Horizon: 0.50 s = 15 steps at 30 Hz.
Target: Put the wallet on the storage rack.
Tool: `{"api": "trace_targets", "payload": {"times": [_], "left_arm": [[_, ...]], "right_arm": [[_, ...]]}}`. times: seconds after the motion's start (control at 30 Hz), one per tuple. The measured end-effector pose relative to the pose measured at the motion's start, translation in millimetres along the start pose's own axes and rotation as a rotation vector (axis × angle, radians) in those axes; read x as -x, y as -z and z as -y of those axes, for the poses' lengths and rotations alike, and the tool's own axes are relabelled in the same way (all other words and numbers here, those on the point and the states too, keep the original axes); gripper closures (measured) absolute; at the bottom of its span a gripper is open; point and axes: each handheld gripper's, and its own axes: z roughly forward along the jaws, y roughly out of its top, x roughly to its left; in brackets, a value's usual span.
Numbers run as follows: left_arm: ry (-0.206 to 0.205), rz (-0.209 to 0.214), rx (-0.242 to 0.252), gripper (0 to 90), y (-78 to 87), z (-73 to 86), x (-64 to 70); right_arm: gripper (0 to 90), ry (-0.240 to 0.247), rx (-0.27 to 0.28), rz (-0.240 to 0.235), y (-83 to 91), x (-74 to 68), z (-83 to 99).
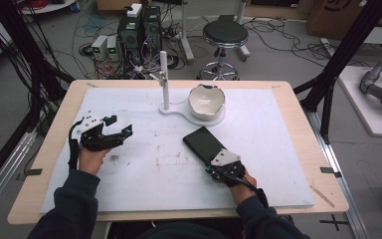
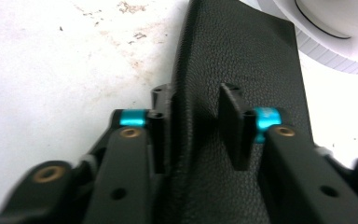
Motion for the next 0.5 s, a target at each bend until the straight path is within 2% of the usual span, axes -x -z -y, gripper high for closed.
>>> {"api": "trace_targets", "payload": {"times": [0.1, 0.2, 0.4, 0.5], "left_arm": [[0.005, 0.0, 0.0, 26.2, 0.1, 0.1, -0.2], [0.008, -0.001, 0.0, 26.6, 0.3, 0.2, -1.2], [0.013, 0.0, -0.001, 27.2, -0.3, 0.6, -1.7], [0.017, -0.002, 0.001, 27.5, -0.3, 0.7, -2.2]], "right_arm": [[78.7, 0.011, -0.011, 0.002, 3.6, 1.1, -3.3], [81.8, -0.005, 0.016, -0.004, 11.0, 6.6, -5.9], [83.5, -0.128, 0.106, -0.051, 33.9, 27.5, -7.2], [83.6, -0.175, 0.141, -0.064, 43.6, 36.1, -6.4]]}}
